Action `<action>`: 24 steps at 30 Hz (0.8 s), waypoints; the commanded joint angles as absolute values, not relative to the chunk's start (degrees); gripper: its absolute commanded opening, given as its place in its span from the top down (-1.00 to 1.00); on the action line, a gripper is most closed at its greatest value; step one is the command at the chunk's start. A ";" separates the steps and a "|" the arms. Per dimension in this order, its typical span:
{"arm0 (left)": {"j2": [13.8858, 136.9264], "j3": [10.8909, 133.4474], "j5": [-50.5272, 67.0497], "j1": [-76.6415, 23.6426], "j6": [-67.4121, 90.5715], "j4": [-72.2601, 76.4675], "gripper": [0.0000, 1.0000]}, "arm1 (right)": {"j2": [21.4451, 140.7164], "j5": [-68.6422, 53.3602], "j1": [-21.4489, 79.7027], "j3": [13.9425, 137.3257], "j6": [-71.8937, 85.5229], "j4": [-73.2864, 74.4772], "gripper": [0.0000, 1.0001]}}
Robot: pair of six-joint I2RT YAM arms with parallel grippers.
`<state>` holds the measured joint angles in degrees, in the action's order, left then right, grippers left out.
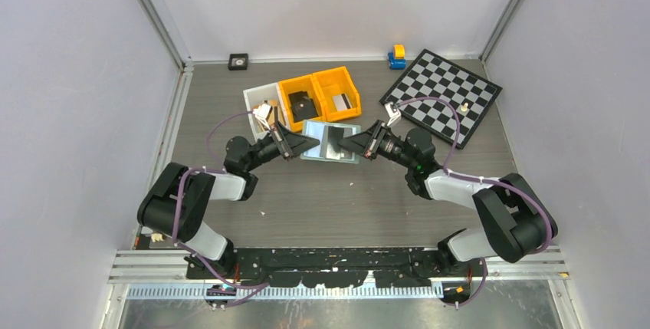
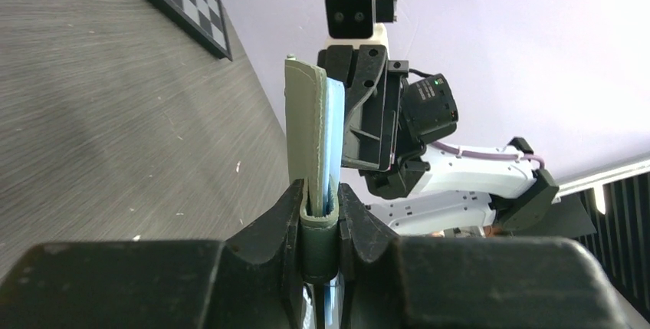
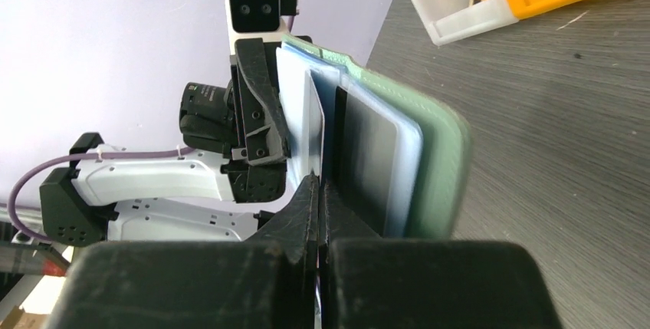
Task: Take the credit cards out of the card holder
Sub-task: Place the credit card in the storage box.
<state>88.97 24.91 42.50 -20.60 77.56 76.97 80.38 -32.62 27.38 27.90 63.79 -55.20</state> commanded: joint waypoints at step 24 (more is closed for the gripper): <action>74.92 29.79 30.66 -13.98 50.43 18.95 1.00 | 88.35 -23.59 24.81 57.75 42.74 -15.36 0.99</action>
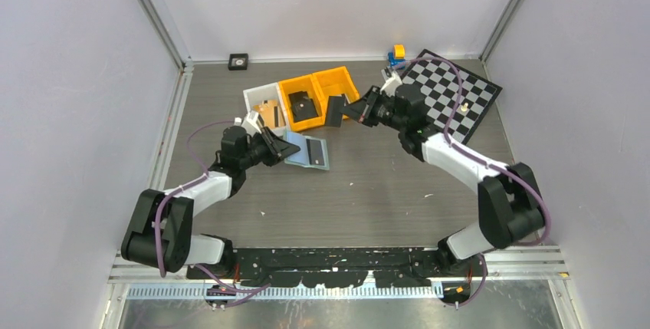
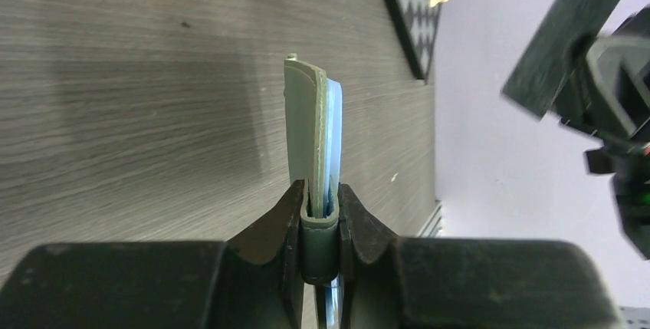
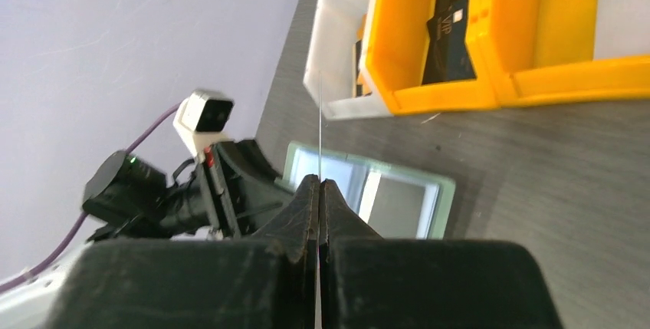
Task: Take the credit cards out of the card holder
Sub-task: Place the credit card in the storage box.
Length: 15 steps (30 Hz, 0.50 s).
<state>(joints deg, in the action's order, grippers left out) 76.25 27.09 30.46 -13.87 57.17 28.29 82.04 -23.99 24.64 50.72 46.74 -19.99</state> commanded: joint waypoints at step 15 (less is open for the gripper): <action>77.99 29.81 28.36 -18.80 45.31 18.77 1.00 | 118.13 -21.97 29.68 96.03 32.25 3.51 0.99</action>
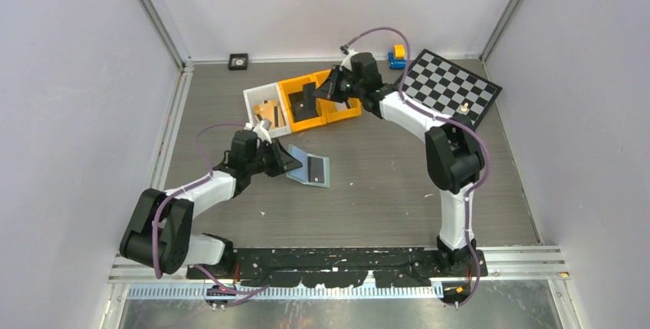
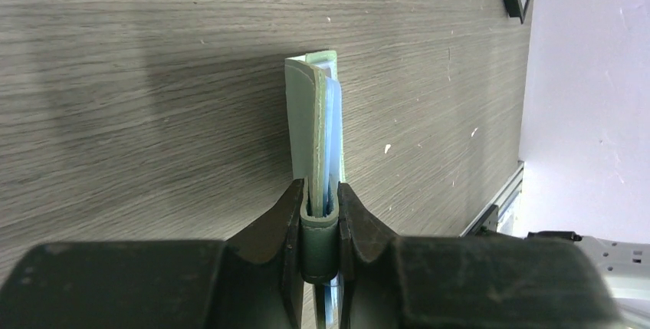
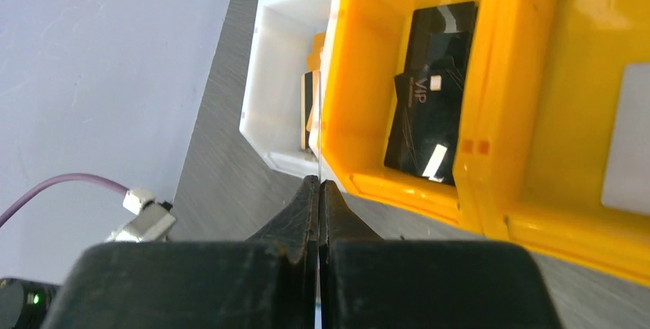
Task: Take the credit cards out of the card holder
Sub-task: Place the credit card in the storage box.
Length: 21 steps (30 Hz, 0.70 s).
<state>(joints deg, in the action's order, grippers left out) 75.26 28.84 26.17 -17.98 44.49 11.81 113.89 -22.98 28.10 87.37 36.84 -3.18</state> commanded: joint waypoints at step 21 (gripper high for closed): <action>78.49 30.02 29.61 -18.98 46.67 19.96 1.00 | 137.72 -16.87 33.39 122.70 26.47 20.56 0.63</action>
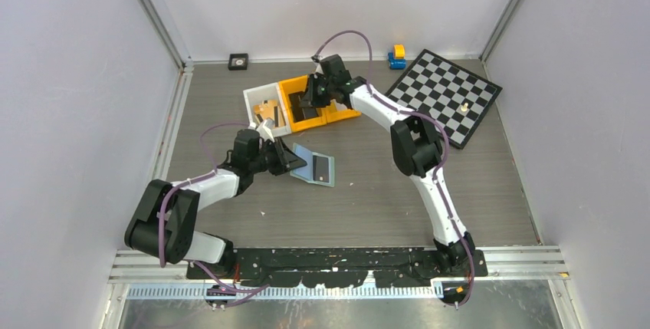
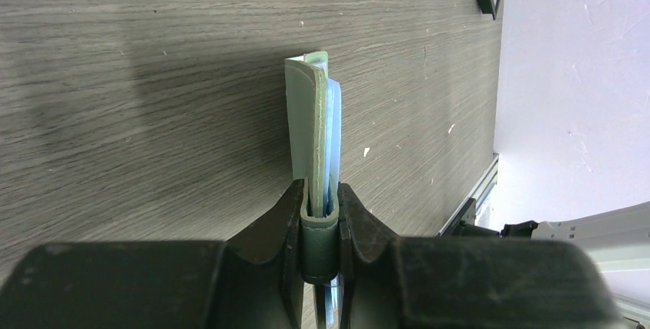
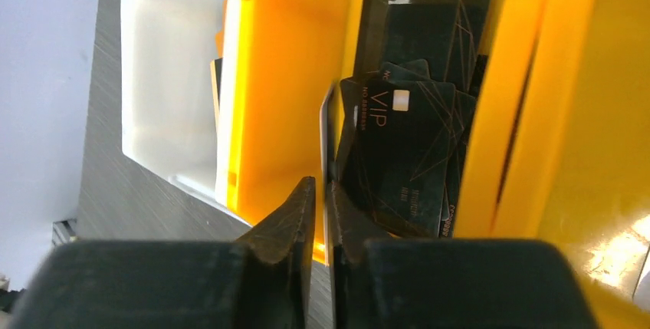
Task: Take the credit cards out of the card holder
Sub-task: Place the credit card in the storage box.
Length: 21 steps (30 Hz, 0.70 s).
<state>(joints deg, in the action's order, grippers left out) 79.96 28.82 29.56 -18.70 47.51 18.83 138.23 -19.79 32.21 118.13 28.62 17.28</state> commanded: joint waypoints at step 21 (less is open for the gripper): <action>68.76 29.88 30.81 -19.42 54.86 26.05 1.00 | 84.61 -10.00 33.41 62.28 35.22 -0.30 -0.62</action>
<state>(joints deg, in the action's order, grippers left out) 72.66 28.58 29.02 -19.11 49.34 19.42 91.88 -8.80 33.32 71.35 31.18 10.37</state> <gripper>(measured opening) 0.173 0.800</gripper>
